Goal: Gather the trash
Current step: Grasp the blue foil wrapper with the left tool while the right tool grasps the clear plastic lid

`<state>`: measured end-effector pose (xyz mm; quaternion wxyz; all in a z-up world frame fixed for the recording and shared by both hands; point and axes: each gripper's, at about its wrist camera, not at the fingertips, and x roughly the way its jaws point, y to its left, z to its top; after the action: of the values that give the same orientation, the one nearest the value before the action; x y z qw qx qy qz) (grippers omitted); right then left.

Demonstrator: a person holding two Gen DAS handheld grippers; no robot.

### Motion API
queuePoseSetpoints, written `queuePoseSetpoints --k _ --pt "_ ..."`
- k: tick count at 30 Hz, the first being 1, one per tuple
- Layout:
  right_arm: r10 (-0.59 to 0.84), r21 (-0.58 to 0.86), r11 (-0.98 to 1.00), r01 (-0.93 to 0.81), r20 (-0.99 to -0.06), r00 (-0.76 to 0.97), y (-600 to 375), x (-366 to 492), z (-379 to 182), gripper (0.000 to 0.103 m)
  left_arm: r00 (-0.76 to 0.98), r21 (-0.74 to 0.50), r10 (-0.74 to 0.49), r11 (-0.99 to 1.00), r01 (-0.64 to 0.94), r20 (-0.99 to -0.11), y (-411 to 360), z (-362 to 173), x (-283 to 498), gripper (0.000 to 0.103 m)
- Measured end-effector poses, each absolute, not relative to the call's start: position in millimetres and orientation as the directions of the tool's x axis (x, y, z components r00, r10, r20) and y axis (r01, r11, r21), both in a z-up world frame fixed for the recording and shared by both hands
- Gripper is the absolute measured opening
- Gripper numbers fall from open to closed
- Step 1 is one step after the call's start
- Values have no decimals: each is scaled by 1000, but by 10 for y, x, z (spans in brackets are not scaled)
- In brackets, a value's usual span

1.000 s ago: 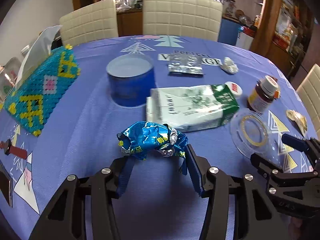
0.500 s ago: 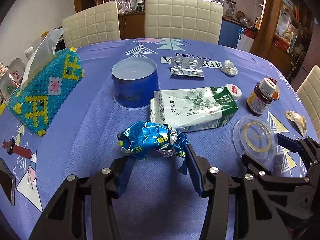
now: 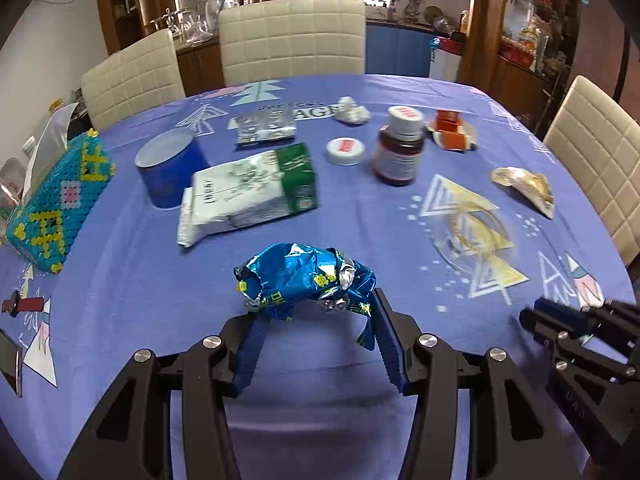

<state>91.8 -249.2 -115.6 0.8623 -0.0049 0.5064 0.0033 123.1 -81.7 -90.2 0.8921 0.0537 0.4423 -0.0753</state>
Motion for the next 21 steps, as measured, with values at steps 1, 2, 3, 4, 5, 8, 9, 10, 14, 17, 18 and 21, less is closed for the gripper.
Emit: queuePoseSetpoints --k 1,2,3,4,5,8,9,10,14,17,18,21 --pt "3 -2 1000 -9 -870 493 -2541 887 -1161 16 598 26 -91 983 184 -796 -853 -887 1214 49" --pt "23 22 1000 -8 -866 500 -2632 843 -1154 20 601 23 -97 982 188 -793 -887 -866 1195 50" --pt "61 60 998 -18 -863 502 -2679 825 -1146 20 607 27 -95 982 188 -789 -905 -855 1183 50" --pt "129 127 991 -38 -855 502 -2738 817 -1122 20 613 34 -87 983 183 -785 -912 -842 1175 50" --pt "158 157 987 -44 -848 506 -2758 828 -1102 33 615 35 -83 983 178 -784 -910 -835 1179 50" --pt "160 165 985 -47 -785 599 -2717 893 -951 100 615 35 -70 987 158 -785 -852 -820 1241 50" --pt "157 156 986 -56 -768 622 -2667 957 -887 100 616 40 -63 988 151 -785 -820 -811 1273 50" --pt "161 153 986 -66 -761 628 -2624 1028 -850 100 618 46 -54 988 144 -784 -780 -804 1318 50" --pt "71 52 997 -48 -781 620 -2401 1432 -828 100 629 75 -16 990 117 -777 -650 -774 1469 50" --pt "36 0 998 -61 -806 590 -2244 1715 -946 100 637 85 1 991 102 -771 -542 -746 1622 50" --pt "26 -13 998 -63 -817 576 -2197 1820 -1003 100 638 90 7 991 98 -770 -511 -744 1680 50" --pt "-8 -42 998 -49 -833 552 -2167 2002 -1131 100 639 98 15 991 95 -769 -451 -751 1817 50"
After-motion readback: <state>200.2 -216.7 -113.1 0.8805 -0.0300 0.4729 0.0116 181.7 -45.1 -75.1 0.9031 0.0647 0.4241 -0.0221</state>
